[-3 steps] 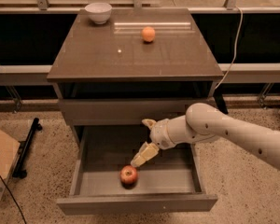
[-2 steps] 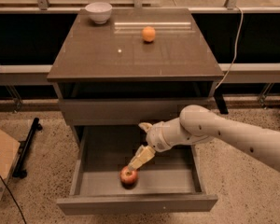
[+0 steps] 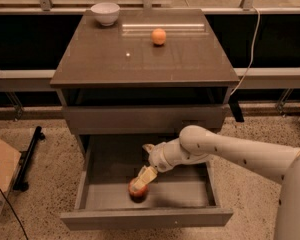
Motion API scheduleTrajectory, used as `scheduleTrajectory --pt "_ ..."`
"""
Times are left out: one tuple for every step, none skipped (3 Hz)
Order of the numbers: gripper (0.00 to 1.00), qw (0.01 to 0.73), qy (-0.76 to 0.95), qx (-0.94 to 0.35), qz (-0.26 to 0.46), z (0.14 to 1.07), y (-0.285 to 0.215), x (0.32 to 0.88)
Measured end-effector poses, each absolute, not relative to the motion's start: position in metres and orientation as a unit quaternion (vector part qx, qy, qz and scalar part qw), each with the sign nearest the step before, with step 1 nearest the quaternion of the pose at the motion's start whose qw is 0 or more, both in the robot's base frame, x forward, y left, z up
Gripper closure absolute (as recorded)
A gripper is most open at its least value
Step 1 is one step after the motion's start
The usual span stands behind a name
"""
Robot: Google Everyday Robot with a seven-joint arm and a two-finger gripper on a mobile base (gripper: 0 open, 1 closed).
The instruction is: Pick apple from middle drawer and place on counter
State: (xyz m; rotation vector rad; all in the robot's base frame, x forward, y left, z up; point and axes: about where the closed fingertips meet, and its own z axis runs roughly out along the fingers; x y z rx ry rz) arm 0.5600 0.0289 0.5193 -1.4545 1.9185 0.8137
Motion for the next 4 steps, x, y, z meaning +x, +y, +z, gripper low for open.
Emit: scheduleTrajectory --pt "0.00 0.290 0.736 -0.525 0.315 0.482 0.030 0.558" --pt "0.00 0.285 0.752 -0.501 0.321 0.450 0.029 0.557" --pt "0.00 0.275 0.768 -0.475 0.329 0.417 0.028 0.559" --pt "0.00 0.265 0.783 -0.451 0.338 0.389 0.028 0.560"
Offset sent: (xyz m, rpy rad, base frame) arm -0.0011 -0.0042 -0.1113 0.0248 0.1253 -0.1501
